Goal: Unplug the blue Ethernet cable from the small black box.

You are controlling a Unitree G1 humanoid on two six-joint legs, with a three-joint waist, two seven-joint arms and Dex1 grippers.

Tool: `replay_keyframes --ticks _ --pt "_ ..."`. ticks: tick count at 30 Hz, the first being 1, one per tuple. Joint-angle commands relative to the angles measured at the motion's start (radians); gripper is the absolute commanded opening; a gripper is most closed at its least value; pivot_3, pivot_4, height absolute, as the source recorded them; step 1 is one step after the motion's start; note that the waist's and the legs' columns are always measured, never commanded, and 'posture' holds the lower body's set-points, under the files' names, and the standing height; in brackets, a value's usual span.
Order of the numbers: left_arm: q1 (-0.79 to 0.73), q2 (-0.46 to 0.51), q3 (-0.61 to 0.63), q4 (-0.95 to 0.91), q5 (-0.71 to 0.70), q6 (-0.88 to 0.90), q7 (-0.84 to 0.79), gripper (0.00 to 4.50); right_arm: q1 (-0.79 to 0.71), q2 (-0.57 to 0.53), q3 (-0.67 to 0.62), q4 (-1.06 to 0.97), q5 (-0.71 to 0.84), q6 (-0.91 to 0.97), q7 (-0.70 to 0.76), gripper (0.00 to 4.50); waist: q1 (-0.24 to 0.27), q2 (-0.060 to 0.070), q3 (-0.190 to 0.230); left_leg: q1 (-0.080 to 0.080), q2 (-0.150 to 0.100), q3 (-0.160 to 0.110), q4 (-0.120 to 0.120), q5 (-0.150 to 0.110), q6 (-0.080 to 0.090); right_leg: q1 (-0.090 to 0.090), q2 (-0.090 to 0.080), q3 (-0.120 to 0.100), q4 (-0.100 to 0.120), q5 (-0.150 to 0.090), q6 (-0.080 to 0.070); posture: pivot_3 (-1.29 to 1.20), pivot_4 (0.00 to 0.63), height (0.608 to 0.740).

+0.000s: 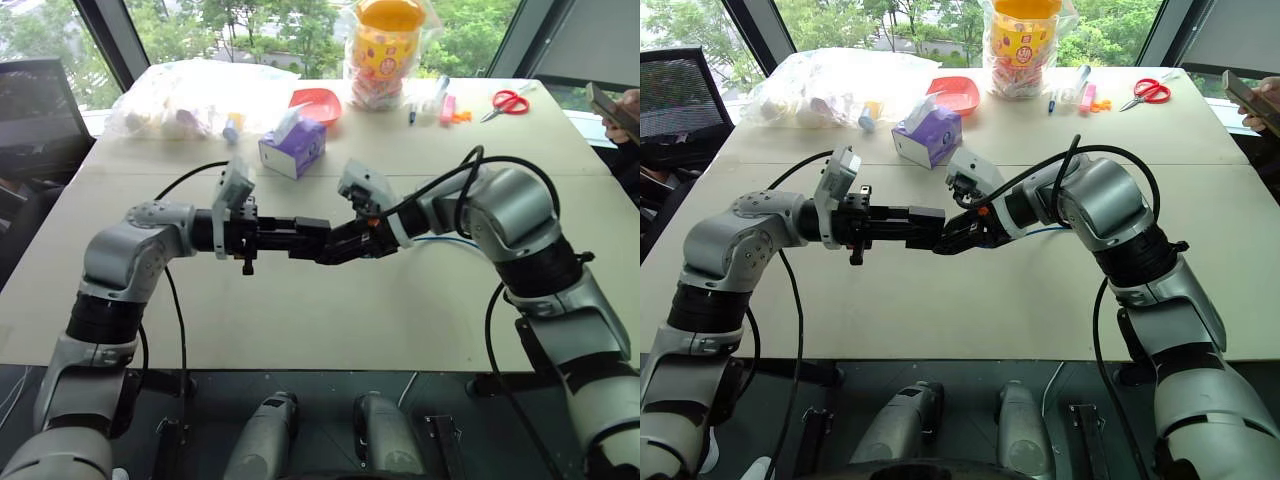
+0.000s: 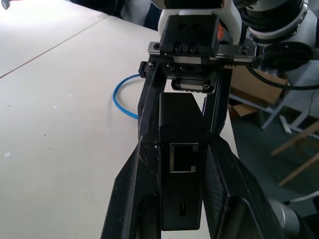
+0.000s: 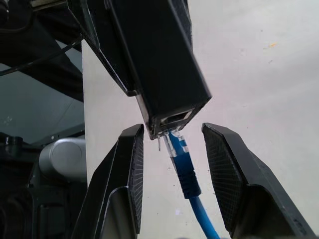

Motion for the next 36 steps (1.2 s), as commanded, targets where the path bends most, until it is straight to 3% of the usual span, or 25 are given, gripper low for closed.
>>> replay_keyframes --ticks 1,9,12,14,22,27,31,35,36 --pt "0.002 0.006 0.007 -0.037 -0.004 -0.017 -0.008 0.47 -0.039 -0.019 0.012 -0.007 -0.010 -0.030 0.032 1.91 0.000 0.000 0.000 0.000 0.000 0.000 0.000 0.000 0.000 0.000 0.000 0.000 0.000 0.000 0.000 0.00 0.150 0.740" --pt "0.001 0.007 0.008 -0.037 -0.005 -0.017 -0.007 0.47 -0.035 -0.057 0.068 -0.029 -0.042 -0.080 0.087 1.91 0.000 0.000 0.000 0.000 0.000 0.000 0.000 0.000 0.000 0.000 0.000 0.000 0.000 0.000 0.000 0.00 0.150 0.740" --pt "0.004 0.008 0.007 -0.041 -0.005 -0.019 -0.010 0.47 -0.038 -0.057 0.074 -0.027 -0.050 -0.088 0.096 1.04 -0.001 0.000 0.000 0.000 0.000 0.000 0.000 0.000 0.000 0.000 0.000 0.000 0.000 0.000 0.000 0.00 0.150 0.740" --pt "0.004 0.007 0.007 -0.042 -0.006 -0.018 -0.010 0.47 -0.041 -0.056 0.076 -0.025 -0.053 -0.089 0.101 0.08 -0.001 0.000 0.000 0.000 0.000 0.000 0.000 0.000 0.000 0.000 0.000 0.000 0.000 0.000 0.000 0.00 0.150 0.740" --pt "0.014 0.005 0.003 -0.057 -0.007 -0.018 -0.009 0.47 -0.059 -0.049 0.090 -0.019 -0.073 -0.094 0.126 0.02 0.000 0.000 0.000 0.000 0.000 0.000 0.000 0.000 0.000 0.000 0.000 0.000 0.000 0.000 0.000 0.00 0.150 0.740" --pt "0.022 0.007 0.006 -0.063 -0.007 -0.017 -0.006 0.47 -0.022 -0.061 0.107 -0.034 -0.148 -0.237 0.122 0.02 0.000 0.000 0.000 0.000 0.000 0.000 0.000 0.000 0.000 0.000 0.000 0.000 0.000 0.000 0.000 0.00 0.150 0.740" --pt "0.024 0.007 0.007 -0.065 -0.007 -0.020 -0.004 0.47 -0.004 -0.070 0.104 -0.052 -0.149 -0.252 0.144 1.48 0.000 0.000 0.000 0.000 0.000 0.000 0.000 0.000 0.000 0.000 0.000 0.000 0.000 0.000 0.000 0.00 0.150 0.740" --pt "0.025 0.006 0.006 -0.065 -0.007 -0.019 -0.004 0.47 -0.013 -0.063 0.107 -0.033 -0.162 -0.224 0.133 3.42 0.000 0.000 0.000 0.000 0.000 0.000 0.000 0.000 0.000 0.000 0.000 0.000 0.000 0.000 0.000 0.00 0.150 0.740" --pt "0.025 0.007 0.006 -0.065 -0.007 -0.018 -0.005 0.47 -0.015 -0.063 0.108 -0.029 -0.165 -0.220 0.133 3.42 0.000 0.000 0.000 0.000 0.000 0.000 0.000 0.000 0.000 0.000 0.000 0.000 0.000 0.000 0.000 0.00 0.150 0.740"
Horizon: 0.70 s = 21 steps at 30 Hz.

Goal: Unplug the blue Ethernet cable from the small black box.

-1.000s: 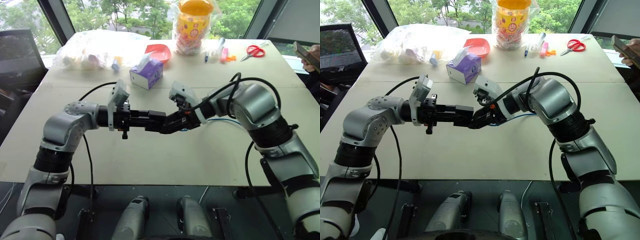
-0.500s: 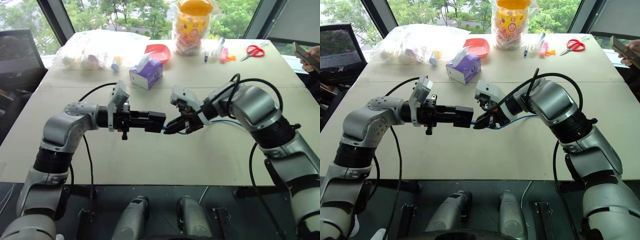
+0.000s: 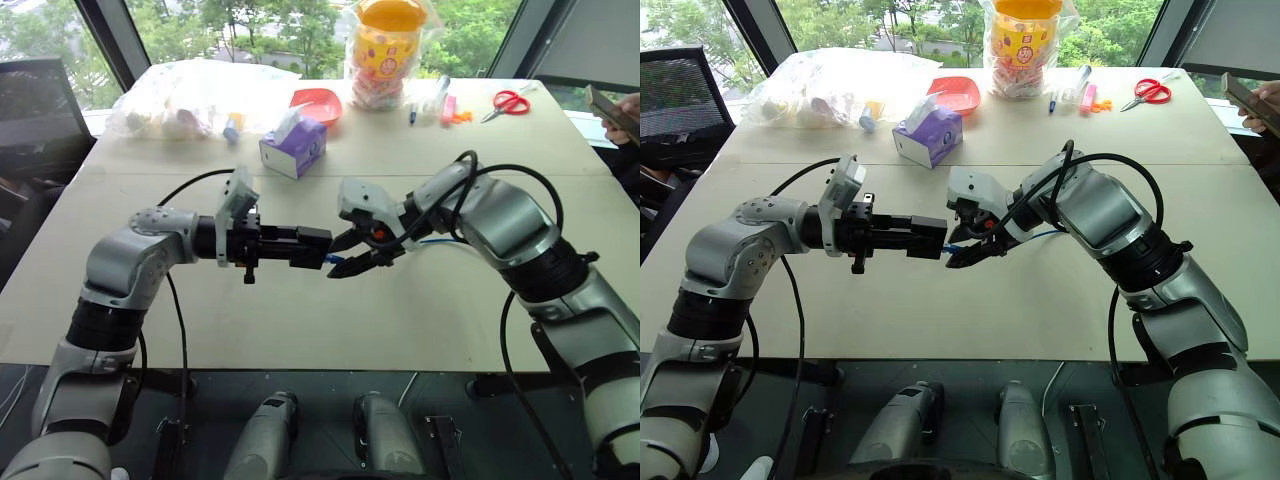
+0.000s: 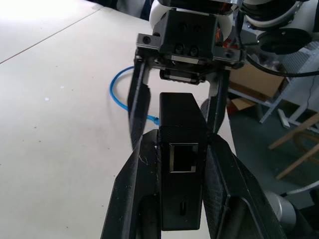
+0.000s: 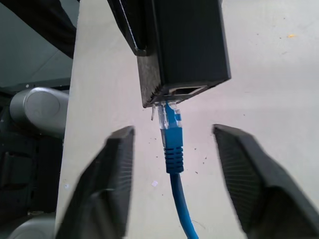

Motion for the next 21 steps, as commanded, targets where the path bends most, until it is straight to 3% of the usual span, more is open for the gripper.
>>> replay_keyframes --ticks 1,11,15,19,21 --pt "-0.004 0.002 0.013 -0.033 -0.009 -0.017 -0.006 0.47 -0.023 -0.002 -0.010 -0.010 -0.012 0.021 0.000 3.42 0.000 0.000 0.000 0.000 0.000 0.000 0.000 0.000 0.000 0.000 0.000 0.000 0.000 0.000 0.000 0.00 0.150 0.740" --pt "0.004 0.003 0.010 -0.039 -0.007 -0.019 -0.007 0.47 -0.064 0.019 -0.012 0.009 0.019 0.133 0.020 3.42 0.000 0.000 0.000 0.000 0.000 0.000 0.000 0.000 0.000 0.000 0.000 0.000 0.000 0.000 0.000 0.00 0.150 0.740" --pt "0.009 0.004 0.010 -0.043 -0.006 -0.021 -0.006 0.47 -0.078 0.025 -0.007 0.013 0.022 0.150 0.026 2.25 0.000 0.000 0.000 0.000 0.000 0.000 0.000 0.000 0.000 0.000 0.000 0.000 0.000 0.000 0.000 0.00 0.150 0.740" --pt "0.012 0.003 0.008 -0.045 -0.002 -0.024 -0.004 0.47 -0.088 0.031 -0.005 0.019 0.024 0.159 0.029 0.08 -0.001 0.000 0.000 0.000 0.000 0.000 0.000 0.000 0.000 0.000 0.000 0.000 0.000 0.000 0.000 0.00 0.150 0.740" --pt "0.013 0.004 0.008 -0.044 -0.001 -0.026 -0.003 0.47 -0.090 0.033 -0.004 0.021 0.024 0.161 0.030 0.03 0.000 0.000 0.000 0.000 0.000 0.000 0.000 0.000 0.000 0.000 0.000 0.000 0.000 0.000 0.000 0.00 0.150 0.740"
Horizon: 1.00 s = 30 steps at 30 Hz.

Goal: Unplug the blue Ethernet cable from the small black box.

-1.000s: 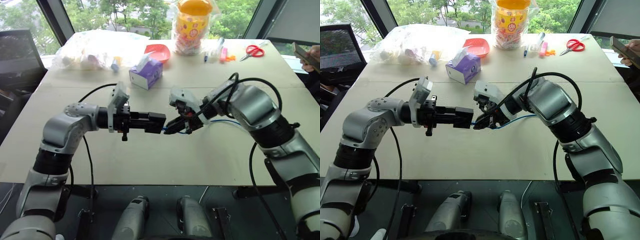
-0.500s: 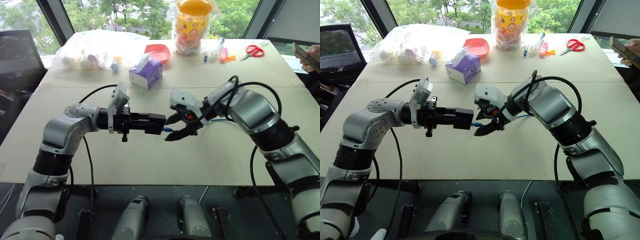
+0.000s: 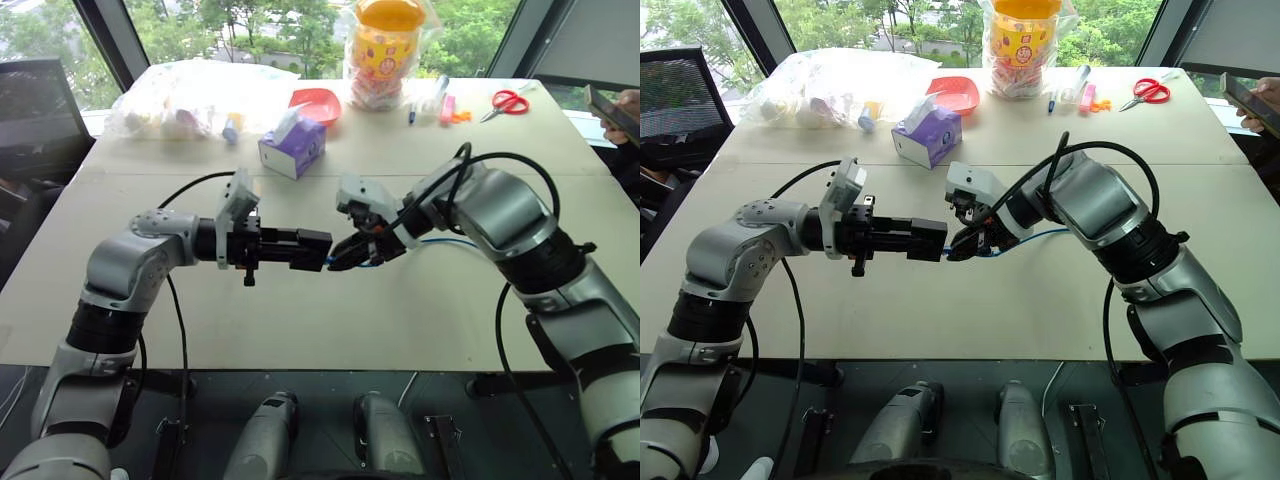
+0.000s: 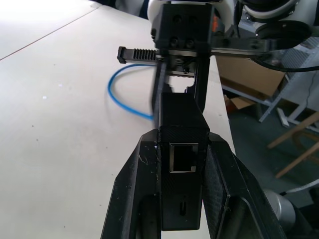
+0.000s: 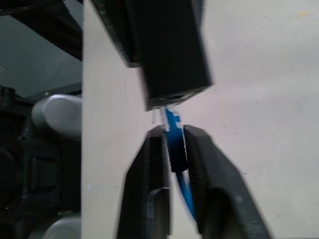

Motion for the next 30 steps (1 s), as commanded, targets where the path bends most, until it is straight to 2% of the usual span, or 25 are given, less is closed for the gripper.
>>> replay_keyframes --ticks 1,4,9,12,15,30 --pt "0.001 0.001 0.008 -0.035 -0.006 -0.018 -0.005 0.47 -0.039 0.008 -0.008 -0.003 0.007 0.002 0.003 0.03 0.000 0.000 0.000 0.000 0.000 0.000 0.000 0.000 0.000 0.000 0.000 0.000 0.000 0.000 0.000 0.00 0.150 0.740" --pt "0.000 0.003 0.008 -0.032 -0.005 -0.020 -0.008 0.47 -0.038 0.011 0.001 -0.010 0.003 -0.002 0.006 0.03 0.000 0.000 0.000 0.000 0.000 0.000 0.000 0.000 0.000 0.000 0.000 0.000 0.000 0.000 0.000 0.00 0.150 0.740" --pt "-0.006 0.001 0.006 -0.025 -0.001 -0.022 -0.012 0.47 -0.007 -0.011 0.015 -0.041 -0.036 -0.115 0.016 0.03 0.000 0.000 0.000 0.000 0.000 0.000 0.000 0.000 0.000 0.000 0.000 0.000 0.000 0.000 0.000 0.00 0.150 0.740" --pt "-0.010 -0.002 0.005 -0.019 0.003 -0.025 -0.014 0.47 0.001 -0.014 0.010 -0.042 -0.037 -0.126 0.020 1.20 0.000 0.000 0.000 0.000 0.000 0.000 0.000 0.000 0.000 0.000 0.000 0.000 0.000 0.000 0.000 0.00 0.150 0.740" --pt "-0.010 -0.002 0.004 -0.018 0.003 -0.026 -0.015 0.47 -0.007 -0.004 0.007 -0.024 -0.043 -0.102 0.001 2.70 0.000 0.000 0.000 0.000 0.000 0.000 0.000 0.000 0.000 0.000 0.000 0.000 0.000 0.000 0.000 0.00 0.150 0.740" --pt "0.003 -0.005 -0.004 -0.022 0.013 -0.051 -0.012 0.47 -0.050 0.015 0.008 -0.001 -0.007 0.005 0.018 2.70 0.000 0.000 0.000 0.000 0.000 0.000 0.000 0.000 0.000 0.000 0.000 0.000 0.000 0.000 0.000 0.00 0.150 0.740"
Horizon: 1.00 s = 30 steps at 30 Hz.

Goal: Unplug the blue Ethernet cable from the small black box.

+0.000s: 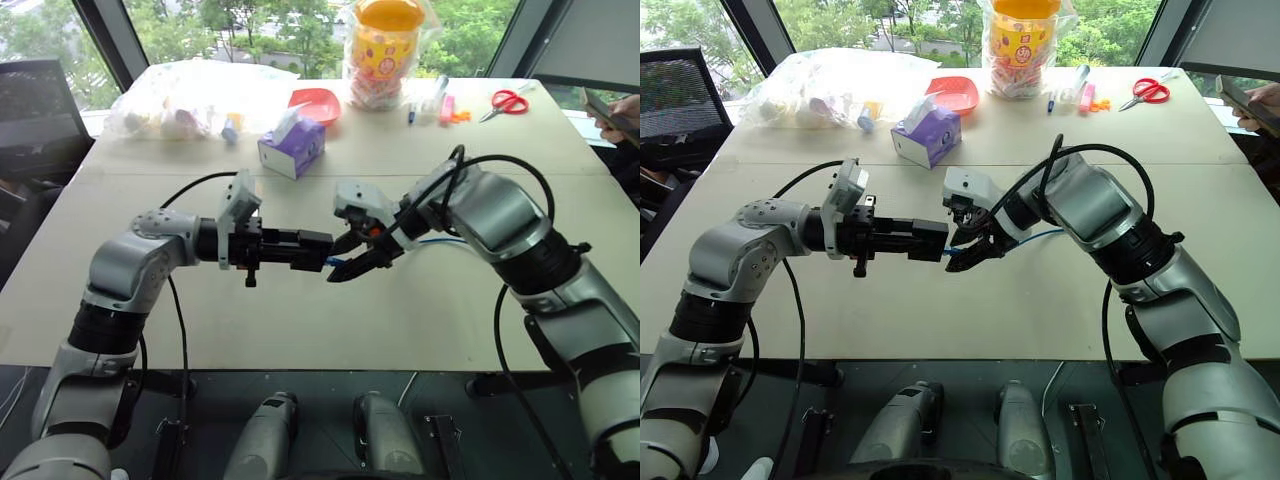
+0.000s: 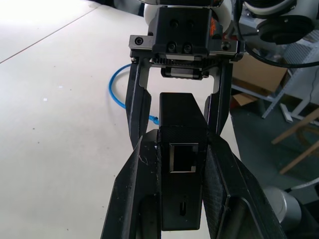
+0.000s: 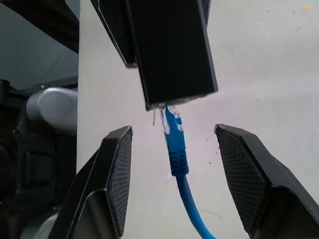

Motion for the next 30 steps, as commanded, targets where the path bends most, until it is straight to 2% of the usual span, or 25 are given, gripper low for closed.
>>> replay_keyframes --ticks 1,11,14,17,18,30 --pt "0.001 0.000 0.011 -0.023 -0.002 -0.022 -0.006 0.47 -0.035 0.005 -0.012 -0.011 0.014 0.015 0.005 2.70 0.000 0.000 0.000 0.000 0.000 0.000 0.000 0.000 0.000 0.000 0.000 0.000 0.000 0.000 0.000 0.00 0.150 0.740" --pt "0.006 -0.003 0.008 -0.025 -0.001 -0.028 -0.004 0.47 -0.041 0.011 -0.007 -0.010 0.019 0.022 0.003 2.70 0.000 0.000 0.000 0.000 0.000 0.000 0.000 0.000 0.000 0.000 0.000 0.000 0.000 0.000 0.000 0.00 0.150 0.740" --pt "0.005 -0.003 0.008 -0.023 -0.001 -0.030 -0.005 0.47 -0.042 0.012 -0.007 -0.010 0.019 0.023 0.003 1.88 0.000 0.000 0.000 0.000 0.000 0.000 0.000 0.000 0.000 0.000 0.000 0.000 0.000 0.000 0.000 0.00 0.150 0.740" --pt "0.005 -0.002 0.006 -0.022 0.000 -0.032 -0.008 0.47 -0.044 0.016 -0.008 -0.008 0.020 0.032 0.000 0.38 0.000 0.000 0.000 0.000 0.000 0.000 0.000 0.000 0.000 0.000 0.000 0.000 0.000 0.000 0.000 0.00 0.150 0.740" --pt "0.004 -0.001 0.006 -0.021 0.000 -0.033 -0.009 0.47 -0.045 0.018 -0.007 -0.008 0.021 0.034 -0.001 0.04 0.000 0.000 0.000 0.000 0.000 0.000 0.000 0.000 0.000 0.000 0.000 0.000 0.000 0.000 0.000 0.00 0.150 0.740" --pt "0.018 0.018 0.003 -0.028 0.023 -0.059 -0.024 0.47 -0.012 -0.018 0.002 0.033 -0.005 0.012 -0.008 0.04 0.000 0.000 0.000 0.000 0.000 0.000 0.000 0.000 0.000 0.000 0.000 0.000 0.000 0.000 0.000 0.00 0.150 0.740"
